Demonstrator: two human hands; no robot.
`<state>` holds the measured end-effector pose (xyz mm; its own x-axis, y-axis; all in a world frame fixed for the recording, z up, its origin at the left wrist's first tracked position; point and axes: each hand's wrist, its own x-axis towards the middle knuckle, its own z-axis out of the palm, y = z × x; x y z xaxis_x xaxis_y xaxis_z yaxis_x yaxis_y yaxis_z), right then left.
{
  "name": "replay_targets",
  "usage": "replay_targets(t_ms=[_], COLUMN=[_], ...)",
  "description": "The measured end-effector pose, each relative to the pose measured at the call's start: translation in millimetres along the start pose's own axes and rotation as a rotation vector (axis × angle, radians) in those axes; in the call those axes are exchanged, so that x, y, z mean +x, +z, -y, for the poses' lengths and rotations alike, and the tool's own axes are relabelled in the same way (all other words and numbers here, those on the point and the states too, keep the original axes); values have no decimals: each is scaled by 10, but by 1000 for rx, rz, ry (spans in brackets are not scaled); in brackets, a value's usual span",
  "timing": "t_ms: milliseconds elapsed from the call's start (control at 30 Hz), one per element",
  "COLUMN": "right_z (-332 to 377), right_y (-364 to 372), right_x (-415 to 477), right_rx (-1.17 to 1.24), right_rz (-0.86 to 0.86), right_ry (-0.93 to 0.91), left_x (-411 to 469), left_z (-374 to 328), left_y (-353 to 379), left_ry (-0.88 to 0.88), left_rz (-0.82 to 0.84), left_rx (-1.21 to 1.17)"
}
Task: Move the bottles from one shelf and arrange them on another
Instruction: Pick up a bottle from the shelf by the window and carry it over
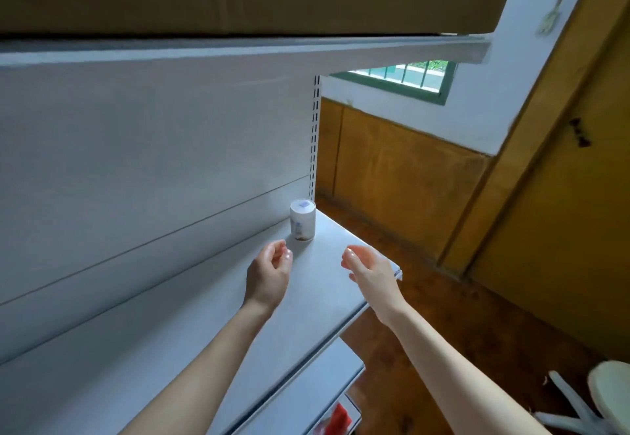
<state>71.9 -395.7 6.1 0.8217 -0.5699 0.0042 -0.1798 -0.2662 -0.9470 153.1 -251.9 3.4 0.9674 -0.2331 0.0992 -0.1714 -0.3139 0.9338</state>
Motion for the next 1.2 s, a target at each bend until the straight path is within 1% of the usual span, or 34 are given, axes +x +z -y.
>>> replay_targets(t_ms=[167,233,433,533,633,700,800,900,1000,1200], right_z=[-153,-157,-157,-158,-129,-103,-12,188,403,816], right_y=[-66,-50,219,334,364,374,439,644,943,1575], right_x=[479,711,1247,1396,1454,1460,1411,1207,875,-180], right_rx=[-53,-62,-36,-8,59,84,123,206,290,332], right_rz=[43,85,268,399,487,525,566,682,822,1072], right_ry=[11,14,25,-8,-34,-30,-58,-67,-58,-134], left_x=[475,623,874,967,950,874,695,418,74,-943], left_z=[97,117,81,95,85,58,25,13,14,-6], left_y=[263,340,519,570,582,544,377,80,-323,-1232], left_ry=[-81,-103,-216,-209,-189,-185,-166,-182,-210,-233], left_rz=[25,32,89,80,41,-37,-202,-379,-551,-817], left_rx=[36,57,132,209,160,111,45,-16,-55,-102])
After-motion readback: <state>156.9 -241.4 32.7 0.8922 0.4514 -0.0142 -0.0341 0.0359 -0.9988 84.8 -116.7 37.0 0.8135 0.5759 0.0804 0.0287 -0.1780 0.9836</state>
